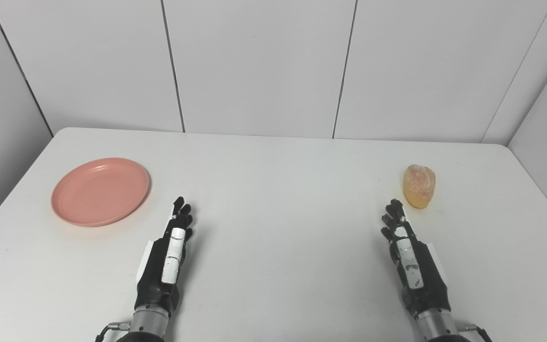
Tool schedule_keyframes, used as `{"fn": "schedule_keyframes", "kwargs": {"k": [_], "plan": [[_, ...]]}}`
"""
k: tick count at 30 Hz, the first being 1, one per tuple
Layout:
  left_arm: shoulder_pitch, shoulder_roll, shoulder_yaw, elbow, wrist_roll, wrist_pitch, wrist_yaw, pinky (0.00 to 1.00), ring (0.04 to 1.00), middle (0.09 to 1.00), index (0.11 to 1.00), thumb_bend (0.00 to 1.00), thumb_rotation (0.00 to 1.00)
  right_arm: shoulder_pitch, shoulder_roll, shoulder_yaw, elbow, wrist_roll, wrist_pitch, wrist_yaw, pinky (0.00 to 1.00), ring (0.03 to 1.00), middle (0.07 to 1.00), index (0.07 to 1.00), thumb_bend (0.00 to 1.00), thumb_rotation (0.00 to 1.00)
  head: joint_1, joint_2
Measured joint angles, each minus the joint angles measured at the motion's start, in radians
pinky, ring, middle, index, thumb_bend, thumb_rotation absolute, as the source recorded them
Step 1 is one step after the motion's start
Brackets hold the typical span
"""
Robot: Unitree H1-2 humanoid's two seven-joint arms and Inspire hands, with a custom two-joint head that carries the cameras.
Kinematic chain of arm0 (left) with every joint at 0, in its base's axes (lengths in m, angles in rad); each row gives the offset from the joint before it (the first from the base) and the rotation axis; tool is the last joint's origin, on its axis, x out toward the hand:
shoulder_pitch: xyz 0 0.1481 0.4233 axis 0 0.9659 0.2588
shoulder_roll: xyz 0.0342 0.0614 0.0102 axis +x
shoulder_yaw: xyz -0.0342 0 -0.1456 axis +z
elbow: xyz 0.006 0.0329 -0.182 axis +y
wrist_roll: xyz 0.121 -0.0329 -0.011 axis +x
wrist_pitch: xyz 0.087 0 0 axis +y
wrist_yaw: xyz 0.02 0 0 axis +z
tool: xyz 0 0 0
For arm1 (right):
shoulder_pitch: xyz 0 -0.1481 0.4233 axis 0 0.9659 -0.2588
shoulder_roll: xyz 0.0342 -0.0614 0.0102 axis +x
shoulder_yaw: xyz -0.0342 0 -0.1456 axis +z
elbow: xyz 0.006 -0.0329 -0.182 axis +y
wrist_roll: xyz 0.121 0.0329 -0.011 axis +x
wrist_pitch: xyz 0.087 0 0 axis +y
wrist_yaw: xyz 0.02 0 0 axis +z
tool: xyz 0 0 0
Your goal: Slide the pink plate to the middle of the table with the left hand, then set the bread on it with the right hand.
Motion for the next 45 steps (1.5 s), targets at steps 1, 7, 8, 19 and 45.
{"fn": "schedule_keyframes", "kwargs": {"k": [1,7,8,19,45], "plan": [[0.0,-0.003,-0.004,0.011,0.002,-0.012,0.006,1.0,1.0,1.0,1.0,0.78,1.0,-0.003,-0.005,-0.002,0.006,0.005,-0.002,0.004,1.0,1.0,1.0,0.999,0.8,0.94,0.003,-0.003],[-0.002,-0.011,-0.031,0.057,0.026,-0.081,0.037,1.0,1.0,1.0,1.0,0.79,1.0,-0.022,-0.026,-0.018,0.047,0.036,-0.054,0.026,1.0,1.0,1.0,1.0,0.79,0.94,0.049,-0.041],[-0.002,-0.012,-0.035,0.063,0.027,-0.089,0.041,1.0,1.0,1.0,1.0,0.8,1.0,-0.027,-0.031,-0.019,0.054,0.04,-0.065,0.029,1.0,1.0,1.0,1.0,0.79,0.94,0.058,-0.051],[-0.006,-0.016,-0.055,0.124,0.047,-0.171,0.071,1.0,1.0,1.0,1.0,0.79,1.0,-0.052,-0.049,-0.033,0.115,0.054,-0.123,0.048,1.0,1.0,1.0,0.999,0.78,0.94,0.1,-0.114],[-0.024,-0.02,-0.037,0.113,-0.029,-0.159,0.071,1.0,1.0,0.999,1.0,0.79,1.0,-0.044,-0.055,-0.034,0.105,0.067,-0.125,0.06,1.0,0.98,1.0,1.0,0.77,0.95,0.081,-0.114]]}}
